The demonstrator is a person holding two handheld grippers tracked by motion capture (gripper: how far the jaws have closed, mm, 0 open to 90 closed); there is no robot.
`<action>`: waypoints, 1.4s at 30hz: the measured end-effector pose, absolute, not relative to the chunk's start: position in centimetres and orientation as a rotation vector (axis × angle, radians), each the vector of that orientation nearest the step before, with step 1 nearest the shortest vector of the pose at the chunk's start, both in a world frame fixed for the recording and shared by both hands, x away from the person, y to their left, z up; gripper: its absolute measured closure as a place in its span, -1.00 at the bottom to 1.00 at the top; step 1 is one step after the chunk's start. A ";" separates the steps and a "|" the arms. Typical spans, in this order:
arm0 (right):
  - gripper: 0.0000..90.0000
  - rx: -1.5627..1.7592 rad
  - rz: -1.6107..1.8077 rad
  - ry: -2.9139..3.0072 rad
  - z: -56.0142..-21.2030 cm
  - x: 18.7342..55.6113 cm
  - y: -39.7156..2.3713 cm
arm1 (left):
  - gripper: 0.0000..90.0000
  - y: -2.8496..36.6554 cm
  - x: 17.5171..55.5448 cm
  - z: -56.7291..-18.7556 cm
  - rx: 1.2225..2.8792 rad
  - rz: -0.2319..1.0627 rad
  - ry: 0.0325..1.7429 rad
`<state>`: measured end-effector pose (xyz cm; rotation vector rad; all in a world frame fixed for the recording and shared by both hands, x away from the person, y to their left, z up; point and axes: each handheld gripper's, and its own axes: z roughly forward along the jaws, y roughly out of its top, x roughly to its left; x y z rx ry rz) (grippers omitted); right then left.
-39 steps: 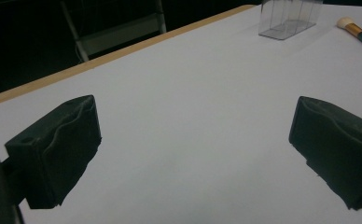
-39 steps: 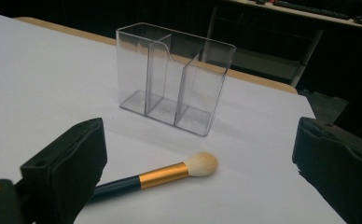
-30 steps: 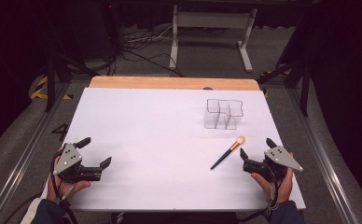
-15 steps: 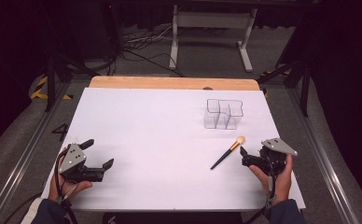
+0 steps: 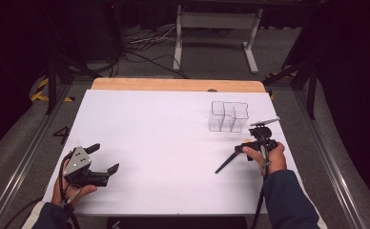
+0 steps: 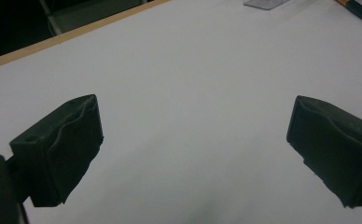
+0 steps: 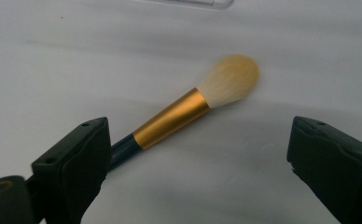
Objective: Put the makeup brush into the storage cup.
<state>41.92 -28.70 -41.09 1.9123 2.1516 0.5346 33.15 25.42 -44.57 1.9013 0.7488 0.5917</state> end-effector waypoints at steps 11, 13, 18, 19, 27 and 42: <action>-0.92 2.004 0.340 2.250 -42.8 44.2 -26.4 | -0.88 25.0 32.9 -44.3 1.903 0.561 0.721; -0.82 1.962 0.253 2.283 -42.8 44.4 -26.0 | -0.88 24.9 32.9 -44.4 1.907 0.558 0.727; -0.50 1.887 0.146 2.343 -42.4 44.7 -25.6 | -0.88 24.9 33.0 -44.5 1.917 0.547 0.725; -0.50 1.887 0.146 2.343 -42.4 44.7 -25.6 | -0.87 24.9 33.0 -44.5 1.917 0.547 0.725; 0.71 1.827 0.214 2.383 -41.6 44.2 -26.9 | -0.87 24.8 33.1 -44.6 1.931 0.536 0.726; 0.76 1.654 0.630 2.331 -39.7 40.8 -29.2 | -0.87 24.8 33.1 -44.6 1.931 0.544 0.724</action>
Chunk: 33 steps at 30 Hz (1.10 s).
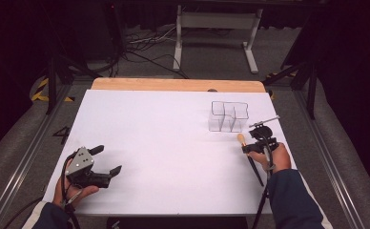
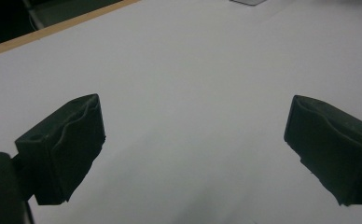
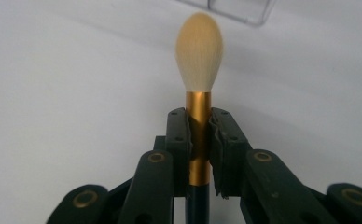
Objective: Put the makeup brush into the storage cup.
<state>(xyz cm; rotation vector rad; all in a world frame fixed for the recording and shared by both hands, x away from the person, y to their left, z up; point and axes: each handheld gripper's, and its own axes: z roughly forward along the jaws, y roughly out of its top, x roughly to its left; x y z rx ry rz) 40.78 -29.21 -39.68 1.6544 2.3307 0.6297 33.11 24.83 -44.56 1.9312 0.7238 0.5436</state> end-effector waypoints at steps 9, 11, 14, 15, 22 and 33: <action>0.76 1.459 0.890 2.181 -37.1 37.9 -30.4 | -0.88 25.0 33.1 -44.4 1.914 0.555 0.723; 0.76 1.435 0.931 2.144 -36.7 37.4 -30.7 | -0.88 25.0 33.0 -44.4 1.906 0.558 0.719; 0.76 1.393 1.011 2.082 -36.1 36.5 -31.4 | -0.89 25.1 33.0 -44.4 1.892 0.559 0.721; 0.76 1.357 1.053 2.048 -35.7 36.0 -31.7 | -0.90 25.2 32.9 -44.3 1.889 0.557 0.709; 0.76 1.270 1.178 1.946 -34.6 34.7 -32.7 | -0.93 25.3 32.8 -44.3 1.879 0.557 0.667; 0.76 1.171 1.328 1.825 -34.6 34.2 -34.1 | -0.94 25.1 32.7 -44.3 1.882 0.578 0.668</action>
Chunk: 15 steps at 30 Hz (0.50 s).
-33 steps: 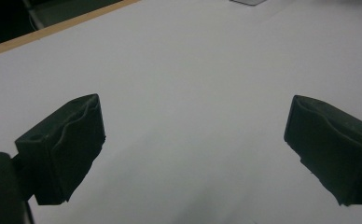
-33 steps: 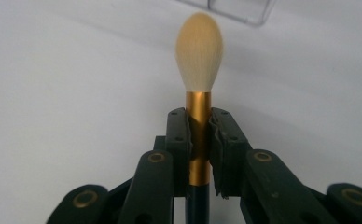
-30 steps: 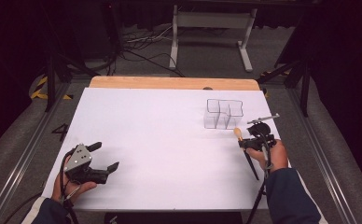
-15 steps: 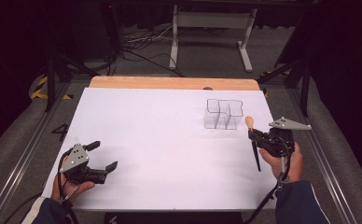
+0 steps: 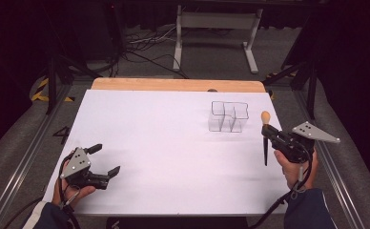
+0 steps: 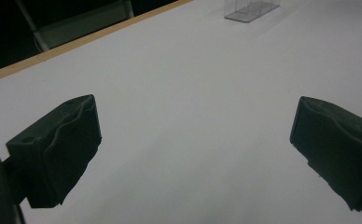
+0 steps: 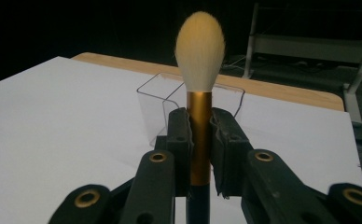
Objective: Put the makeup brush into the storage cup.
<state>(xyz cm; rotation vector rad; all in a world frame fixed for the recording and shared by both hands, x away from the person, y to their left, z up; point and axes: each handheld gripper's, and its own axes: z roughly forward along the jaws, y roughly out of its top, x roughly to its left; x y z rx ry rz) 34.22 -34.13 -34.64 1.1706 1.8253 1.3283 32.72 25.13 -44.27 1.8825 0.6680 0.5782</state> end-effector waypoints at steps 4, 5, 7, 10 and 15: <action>0.76 1.159 1.349 1.798 -34.6 34.6 -34.4 | -0.95 25.2 32.7 -44.3 1.875 0.577 0.661; 0.76 1.147 1.350 1.790 -34.6 34.9 -34.4 | -0.95 25.2 32.8 -44.3 1.875 0.578 0.661; 0.76 1.133 1.364 1.782 -34.6 35.2 -34.3 | -0.94 25.1 32.8 -44.4 1.876 0.576 0.668; 0.76 1.113 1.377 1.775 -34.6 35.9 -34.1 | -0.94 25.0 32.7 -44.4 1.877 0.580 0.667; 0.76 1.095 1.413 1.744 -34.5 36.9 -33.8 | -0.94 25.0 32.8 -44.4 1.880 0.576 0.670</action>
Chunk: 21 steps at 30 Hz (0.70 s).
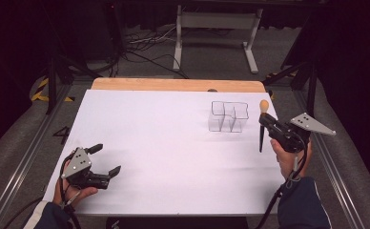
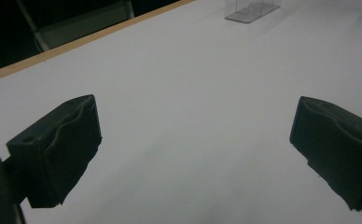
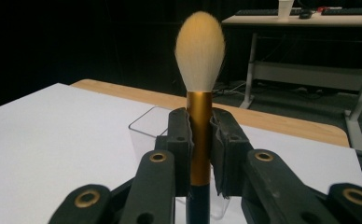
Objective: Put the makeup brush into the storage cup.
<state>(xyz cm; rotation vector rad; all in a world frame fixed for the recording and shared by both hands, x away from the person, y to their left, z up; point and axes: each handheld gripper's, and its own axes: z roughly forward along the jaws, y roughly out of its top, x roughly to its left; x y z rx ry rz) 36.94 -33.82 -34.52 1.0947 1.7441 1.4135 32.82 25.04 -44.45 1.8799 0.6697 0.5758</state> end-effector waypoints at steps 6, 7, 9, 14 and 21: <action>0.76 1.090 1.445 1.716 -34.4 37.7 -33.8 | -0.94 25.0 32.8 -44.5 1.876 0.573 0.662; 0.76 1.090 1.445 1.716 -34.4 37.7 -33.8 | -0.94 25.0 32.8 -44.5 1.876 0.573 0.662; 0.76 1.084 1.449 1.709 -34.3 37.9 -33.7 | -0.94 25.0 32.9 -44.5 1.880 0.573 0.663; 0.76 1.071 1.462 1.693 -34.2 38.6 -33.3 | -0.94 24.9 32.9 -44.6 1.883 0.569 0.663; 0.76 1.057 1.482 1.675 -33.6 39.0 -32.8 | -0.94 24.9 32.9 -44.6 1.882 0.567 0.661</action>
